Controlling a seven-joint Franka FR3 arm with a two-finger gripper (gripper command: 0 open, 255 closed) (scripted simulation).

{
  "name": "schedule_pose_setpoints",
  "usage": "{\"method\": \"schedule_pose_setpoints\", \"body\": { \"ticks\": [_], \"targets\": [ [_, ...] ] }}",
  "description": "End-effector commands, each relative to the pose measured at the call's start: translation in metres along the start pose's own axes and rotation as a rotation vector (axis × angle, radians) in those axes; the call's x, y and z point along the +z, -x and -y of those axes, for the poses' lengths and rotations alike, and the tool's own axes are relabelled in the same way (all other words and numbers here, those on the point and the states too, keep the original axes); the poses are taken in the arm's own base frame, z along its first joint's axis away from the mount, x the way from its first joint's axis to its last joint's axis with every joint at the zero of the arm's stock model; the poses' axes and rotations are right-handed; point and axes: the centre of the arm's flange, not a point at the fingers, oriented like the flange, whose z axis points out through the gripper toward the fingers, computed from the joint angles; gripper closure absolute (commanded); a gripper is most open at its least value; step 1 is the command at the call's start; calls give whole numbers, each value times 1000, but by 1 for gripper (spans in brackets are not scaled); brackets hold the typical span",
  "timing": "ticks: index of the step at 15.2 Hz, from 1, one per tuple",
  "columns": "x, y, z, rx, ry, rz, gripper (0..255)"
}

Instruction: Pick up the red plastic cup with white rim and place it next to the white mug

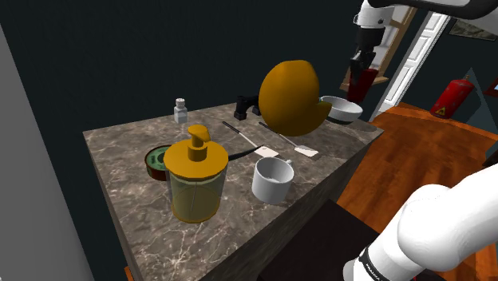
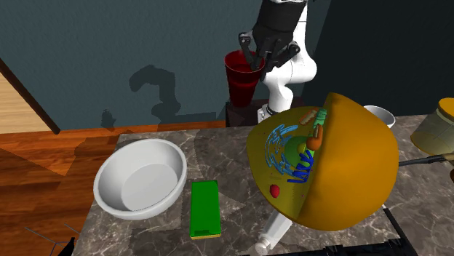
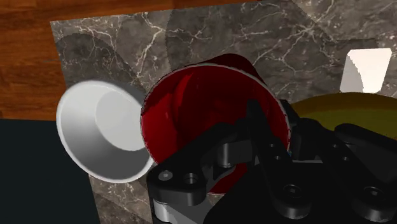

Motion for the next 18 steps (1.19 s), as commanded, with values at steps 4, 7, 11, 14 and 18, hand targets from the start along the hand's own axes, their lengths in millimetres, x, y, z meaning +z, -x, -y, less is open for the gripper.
{"method": "schedule_pose_setpoints", "body": {
  "ticks": [4, 7, 11, 14, 18],
  "targets": [
    [-10, 26, 59, 2, 1, 0, 255],
    [-15, 42, 94, 2, 1, 0, 255],
    [-22, 63, 142, 2, 1, 0, 255],
    [-27, 79, 178, 2, 1, 0, 255],
    [-34, 98, 222, 2, 1, 0, 255]
  ]
}}
